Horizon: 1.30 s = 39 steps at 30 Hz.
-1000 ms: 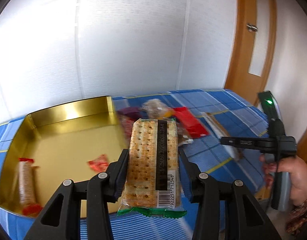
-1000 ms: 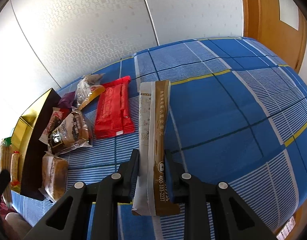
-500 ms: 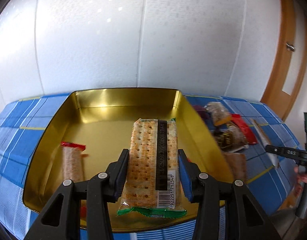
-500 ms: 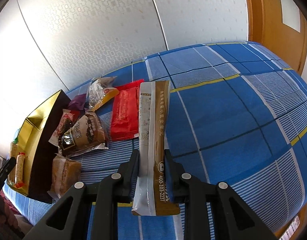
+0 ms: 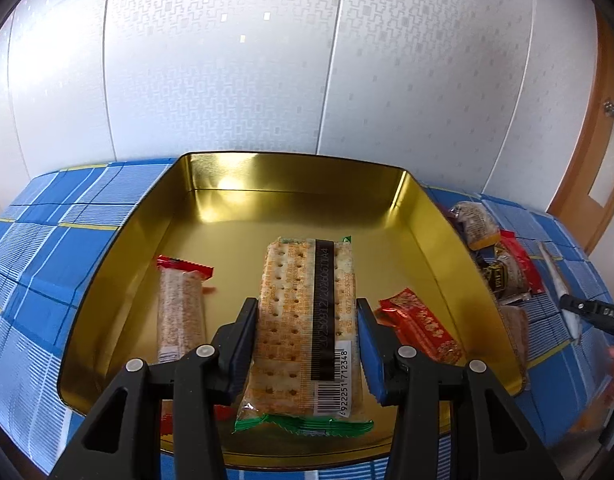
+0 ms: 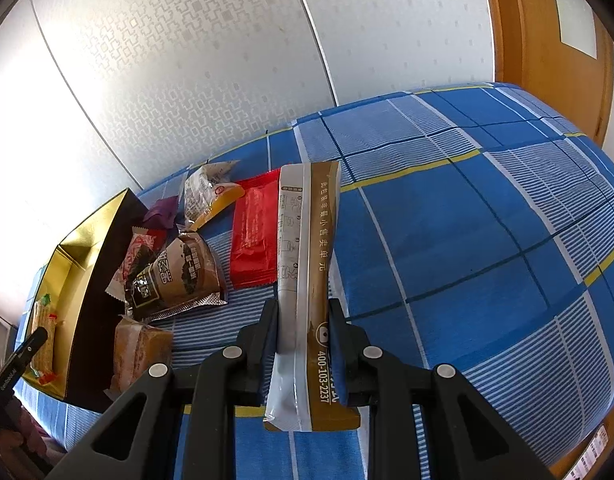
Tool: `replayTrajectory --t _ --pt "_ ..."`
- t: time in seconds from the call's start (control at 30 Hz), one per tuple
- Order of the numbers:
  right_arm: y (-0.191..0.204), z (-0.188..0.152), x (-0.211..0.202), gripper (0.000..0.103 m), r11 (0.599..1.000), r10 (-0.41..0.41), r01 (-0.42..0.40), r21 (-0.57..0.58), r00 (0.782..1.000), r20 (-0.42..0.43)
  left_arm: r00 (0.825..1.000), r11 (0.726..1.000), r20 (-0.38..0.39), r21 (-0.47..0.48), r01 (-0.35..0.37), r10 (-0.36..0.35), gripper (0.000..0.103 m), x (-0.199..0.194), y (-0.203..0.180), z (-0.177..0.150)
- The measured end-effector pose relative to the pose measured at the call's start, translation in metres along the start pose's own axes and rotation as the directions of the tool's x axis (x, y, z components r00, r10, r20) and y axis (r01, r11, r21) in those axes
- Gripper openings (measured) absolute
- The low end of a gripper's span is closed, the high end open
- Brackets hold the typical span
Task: Organize snacks
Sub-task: 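Carry the cracker pack into the tray with the left gripper and release it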
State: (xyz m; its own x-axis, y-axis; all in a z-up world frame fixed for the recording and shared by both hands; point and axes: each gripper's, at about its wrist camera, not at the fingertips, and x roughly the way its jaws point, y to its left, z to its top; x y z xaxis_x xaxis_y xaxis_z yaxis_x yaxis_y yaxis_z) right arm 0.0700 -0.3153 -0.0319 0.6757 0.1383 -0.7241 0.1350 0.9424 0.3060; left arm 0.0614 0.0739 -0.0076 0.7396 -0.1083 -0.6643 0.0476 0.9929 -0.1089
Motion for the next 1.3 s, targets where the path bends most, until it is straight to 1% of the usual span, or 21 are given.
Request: replayTrajectory --t 0.17,0.4,0.57,0.73,0.97,1.13,1.3 --pt "0.004 0.001 -0.006 0.023 1.0 0.023 -0.024 0.016 0.999 0.03 0.999 0.999 -0.014 0.001 -0.032 0.032 0.047 0.006 0.002 0.002" --pt "0.022 0.002 -0.005 0.023 0.998 0.067 -0.067 -0.004 0.997 0.046 0.995 0.997 -0.068 -0.021 -0.08 0.078 0.047 0.019 0.014 0.002" --pt "0.039 0.001 -0.003 0.023 0.995 0.093 -0.091 -0.039 0.994 0.05 0.993 0.996 -0.084 -0.035 -0.084 0.081 0.047 0.022 0.019 0.002" --pt "0.053 -0.002 -0.001 0.023 0.992 0.11 -0.108 -0.063 0.993 0.042 0.993 0.996 -0.092 -0.04 -0.085 0.081 0.047 0.022 0.019 0.001" --pt "0.068 -0.002 -0.007 0.023 0.986 0.152 -0.148 -0.078 0.987 0.054 0.99 0.994 -0.101 -0.03 -0.106 0.102 0.047 0.024 0.021 0.001" --pt "0.088 -0.001 -0.011 0.023 0.976 0.191 -0.182 -0.117 0.979 0.065 0.985 0.99 -0.109 -0.028 -0.136 0.132 0.047 0.026 0.027 0.0" --pt "0.108 -0.006 -0.01 0.023 0.966 0.219 -0.207 -0.156 0.974 0.059 0.982 0.986 -0.11 -0.043 -0.159 0.154 0.047 0.025 0.035 0.001"
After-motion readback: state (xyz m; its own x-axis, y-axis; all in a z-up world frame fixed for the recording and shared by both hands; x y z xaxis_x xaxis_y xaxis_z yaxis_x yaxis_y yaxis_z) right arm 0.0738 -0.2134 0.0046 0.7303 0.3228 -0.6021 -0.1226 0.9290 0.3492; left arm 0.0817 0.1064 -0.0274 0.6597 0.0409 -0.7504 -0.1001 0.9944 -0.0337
